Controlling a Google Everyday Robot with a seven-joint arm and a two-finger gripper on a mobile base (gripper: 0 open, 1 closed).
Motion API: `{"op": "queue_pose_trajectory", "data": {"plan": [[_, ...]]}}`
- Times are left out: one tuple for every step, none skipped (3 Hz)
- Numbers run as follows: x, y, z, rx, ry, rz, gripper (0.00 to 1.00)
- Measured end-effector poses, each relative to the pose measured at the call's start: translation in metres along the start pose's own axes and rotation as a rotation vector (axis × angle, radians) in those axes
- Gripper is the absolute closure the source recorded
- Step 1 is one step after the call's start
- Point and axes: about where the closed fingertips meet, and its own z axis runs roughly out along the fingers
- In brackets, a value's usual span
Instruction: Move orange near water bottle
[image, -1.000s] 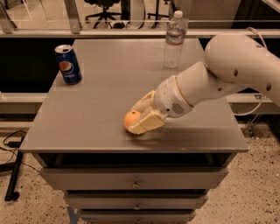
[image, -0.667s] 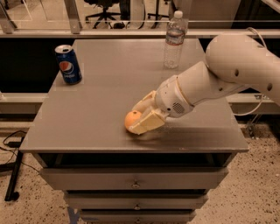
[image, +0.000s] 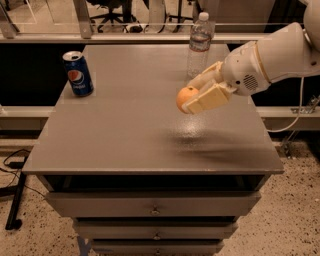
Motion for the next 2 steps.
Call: {"op": "queue_pose_trajectory", "data": {"plan": [[0.000,-0.003,-0.001,0.011,-0.003,-0.003,1.00],[-0.001,-0.022,-0.008,0.094,-0.026,-0.022,1.00]]}}
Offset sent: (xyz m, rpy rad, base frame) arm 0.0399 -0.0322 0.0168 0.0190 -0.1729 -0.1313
